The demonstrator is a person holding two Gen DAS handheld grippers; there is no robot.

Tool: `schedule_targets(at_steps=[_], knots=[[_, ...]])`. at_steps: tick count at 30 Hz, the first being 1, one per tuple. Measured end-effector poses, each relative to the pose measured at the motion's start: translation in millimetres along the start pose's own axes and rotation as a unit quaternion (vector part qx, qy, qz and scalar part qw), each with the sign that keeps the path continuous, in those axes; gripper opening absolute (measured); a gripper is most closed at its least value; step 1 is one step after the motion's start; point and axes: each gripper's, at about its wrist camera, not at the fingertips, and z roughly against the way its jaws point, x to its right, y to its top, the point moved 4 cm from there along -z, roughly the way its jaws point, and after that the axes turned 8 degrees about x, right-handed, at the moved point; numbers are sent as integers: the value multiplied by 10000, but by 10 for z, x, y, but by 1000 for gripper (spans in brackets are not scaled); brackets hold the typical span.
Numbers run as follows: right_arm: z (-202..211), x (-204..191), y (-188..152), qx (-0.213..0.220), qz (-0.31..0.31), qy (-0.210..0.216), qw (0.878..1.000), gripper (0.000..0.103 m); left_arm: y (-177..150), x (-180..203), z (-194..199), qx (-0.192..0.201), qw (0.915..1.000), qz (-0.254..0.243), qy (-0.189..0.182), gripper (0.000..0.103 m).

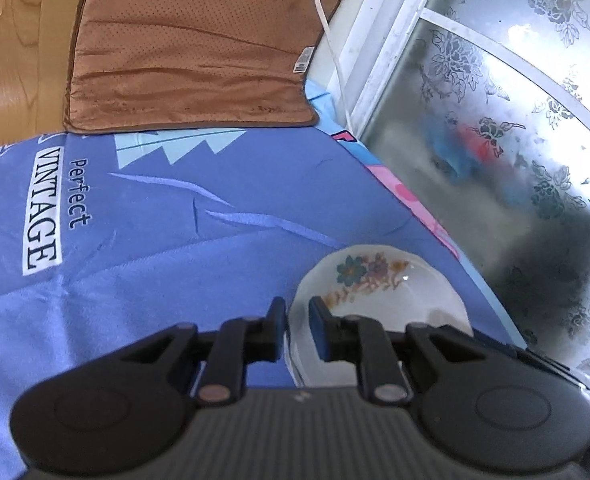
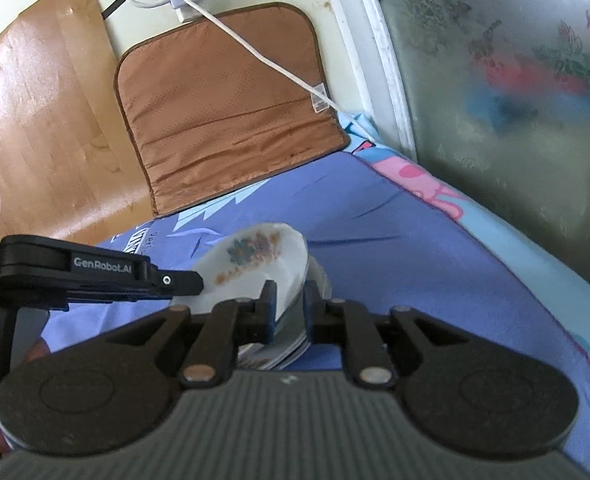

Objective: Organize plates and bowls

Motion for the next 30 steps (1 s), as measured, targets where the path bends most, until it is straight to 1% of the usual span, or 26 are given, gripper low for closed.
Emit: schedule_targets(at_steps=[1, 2, 3, 4, 5, 7, 9, 11, 14, 18, 22, 24, 27, 30], knots=[[-8, 0, 5, 27, -16, 11, 10000, 22, 8, 10, 5, 20, 10000, -12, 14, 16], [-14, 12, 8, 75, -41, -14, 10000, 27, 12, 9, 21, 65, 10000, -29, 51, 17], [-6, 17, 13, 155, -62, -53, 9998, 34, 27, 4, 39, 109, 9999, -42, 53, 23], [-4, 32, 24, 246, -62, -158, 9996, 53, 44, 1, 56, 154, 9998, -48, 84, 22], [23, 40, 35, 400, -39, -268, 9988, 62, 55, -16, 86, 208, 9997, -55, 125, 22], [78, 34, 53, 616, 88, -444, 9971, 62, 72, -64, 146, 261, 9995, -25, 169, 22], [126, 7, 83, 735, 114, -450, 9962, 62, 66, -145, 225, 294, 9993, 19, 247, 22], [156, -55, 116, 854, 144, -352, 9956, 61, 42, -236, 333, 385, 9984, -38, 423, 22], [172, -282, 120, 903, 455, -119, 9948, 61, -18, -399, 529, 553, 9954, -177, 763, 22], [61, -637, 42, 670, 675, 377, 9948, 59, -123, -730, 834, 732, 9890, -197, 1272, 22], [-17, -1061, -82, 372, 847, 853, 9921, 59, -258, -1111, 1150, 864, 9815, -24, 1710, 22], [-53, -1279, -140, 213, 931, 1099, 9893, 58, -309, -1286, 1296, 932, 9772, 56, 1907, 22], [-92, -1605, -213, 57, 1123, 1399, 9838, 53, -391, -1529, 1510, 1016, 9711, 179, 2152, 22], [-97, -1894, -294, -64, 1281, 1668, 9776, 50, -472, -1727, 1696, 1101, 9654, 283, 2348, 22]])
